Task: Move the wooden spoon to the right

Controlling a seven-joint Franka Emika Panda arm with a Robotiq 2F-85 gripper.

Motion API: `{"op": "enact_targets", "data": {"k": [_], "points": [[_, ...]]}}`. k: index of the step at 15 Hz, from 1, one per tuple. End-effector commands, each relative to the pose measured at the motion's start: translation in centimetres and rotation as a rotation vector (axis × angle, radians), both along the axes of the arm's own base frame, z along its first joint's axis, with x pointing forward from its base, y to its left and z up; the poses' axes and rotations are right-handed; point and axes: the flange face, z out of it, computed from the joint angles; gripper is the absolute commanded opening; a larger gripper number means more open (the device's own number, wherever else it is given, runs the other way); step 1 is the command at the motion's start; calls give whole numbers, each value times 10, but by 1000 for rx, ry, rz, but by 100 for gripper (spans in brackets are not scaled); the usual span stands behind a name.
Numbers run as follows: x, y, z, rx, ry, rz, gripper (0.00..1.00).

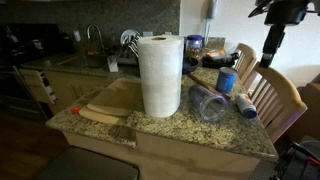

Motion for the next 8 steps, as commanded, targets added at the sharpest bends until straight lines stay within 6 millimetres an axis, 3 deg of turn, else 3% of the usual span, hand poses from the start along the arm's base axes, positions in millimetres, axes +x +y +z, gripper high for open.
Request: {"op": "enact_targets", "data": {"k": [1,8], "points": [[0,0,1,0,1,0,100],[5,0,2,10,-55,-38,100]]}}
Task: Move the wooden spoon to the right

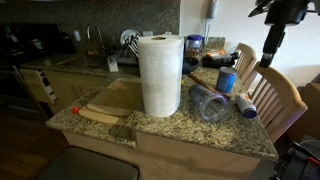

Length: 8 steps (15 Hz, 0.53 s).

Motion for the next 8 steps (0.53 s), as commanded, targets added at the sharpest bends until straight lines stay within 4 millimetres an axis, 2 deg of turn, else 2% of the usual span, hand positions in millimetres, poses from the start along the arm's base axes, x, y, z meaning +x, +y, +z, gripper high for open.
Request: {"op": "enact_targets", "data": {"k": [1,6,7,8], "points": [[26,16,27,47,-113,-90,100],[78,32,95,114,-347,-306,100],[83,33,103,110,-394,-350,100],[64,34,94,116,-345,-284,100]]}}
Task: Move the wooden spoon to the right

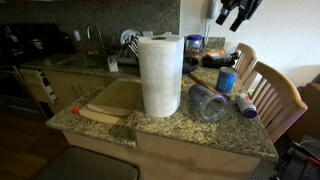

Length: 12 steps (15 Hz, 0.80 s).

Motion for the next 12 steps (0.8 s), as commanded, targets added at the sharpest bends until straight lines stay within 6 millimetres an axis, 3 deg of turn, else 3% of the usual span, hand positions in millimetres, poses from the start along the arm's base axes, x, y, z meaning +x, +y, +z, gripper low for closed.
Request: {"op": "enact_targets", "data": {"k": [1,4,8,9,12], "points": [[7,1,7,4,-23,-27,100],[15,0,9,8,-33,-49,100],[69,-36,-31,28,85,-199,100],[39,-19,-15,24,34,-136,100],[49,-23,-24,21,49,-143,100]]}}
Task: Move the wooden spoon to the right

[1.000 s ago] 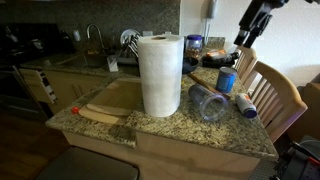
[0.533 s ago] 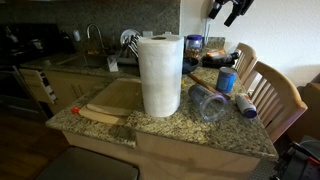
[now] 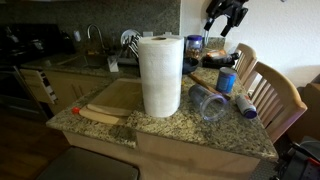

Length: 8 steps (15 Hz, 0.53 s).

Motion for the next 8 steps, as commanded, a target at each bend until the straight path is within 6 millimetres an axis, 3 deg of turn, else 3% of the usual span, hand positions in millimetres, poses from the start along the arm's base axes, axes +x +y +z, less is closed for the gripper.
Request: {"op": "enact_targets", "data": {"k": [1,2,4,8], "points": [[-3,3,5,0,-7,5,100],[6,8,-8,-74,-3,-7,100],[31,-11,-33,-186,-18,-82,100],[68,-39,-57,-317,-170,-220,100]]}}
